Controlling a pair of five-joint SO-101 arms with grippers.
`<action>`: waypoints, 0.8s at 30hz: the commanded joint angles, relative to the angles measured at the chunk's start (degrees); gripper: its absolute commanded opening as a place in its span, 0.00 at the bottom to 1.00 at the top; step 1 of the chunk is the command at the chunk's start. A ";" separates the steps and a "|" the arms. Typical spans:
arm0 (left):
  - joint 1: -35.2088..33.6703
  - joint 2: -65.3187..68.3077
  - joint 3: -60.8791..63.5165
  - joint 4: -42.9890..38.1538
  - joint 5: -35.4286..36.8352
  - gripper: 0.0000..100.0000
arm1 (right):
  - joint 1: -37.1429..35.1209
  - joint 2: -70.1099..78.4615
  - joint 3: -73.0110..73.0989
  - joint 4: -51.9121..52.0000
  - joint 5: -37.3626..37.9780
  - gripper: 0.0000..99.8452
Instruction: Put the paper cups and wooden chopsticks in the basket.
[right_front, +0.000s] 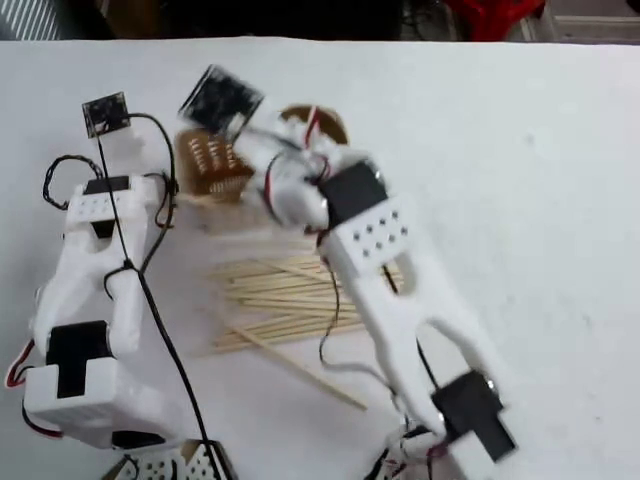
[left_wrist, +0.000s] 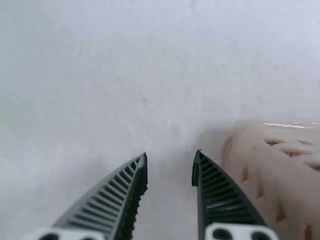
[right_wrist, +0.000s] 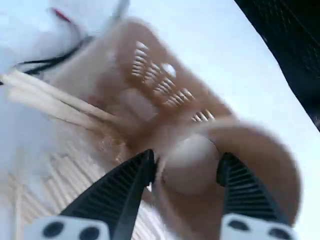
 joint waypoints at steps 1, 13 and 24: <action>-0.40 -1.54 -0.70 -1.23 0.35 0.17 | 5.14 5.67 -10.37 1.45 -1.76 0.22; -0.40 -1.54 -0.70 -1.23 0.35 0.17 | 2.86 9.89 -36.66 17.19 -6.15 0.22; 0.22 -1.54 -0.53 -0.97 0.35 0.17 | 10.42 20.97 -44.57 15.43 -13.54 0.22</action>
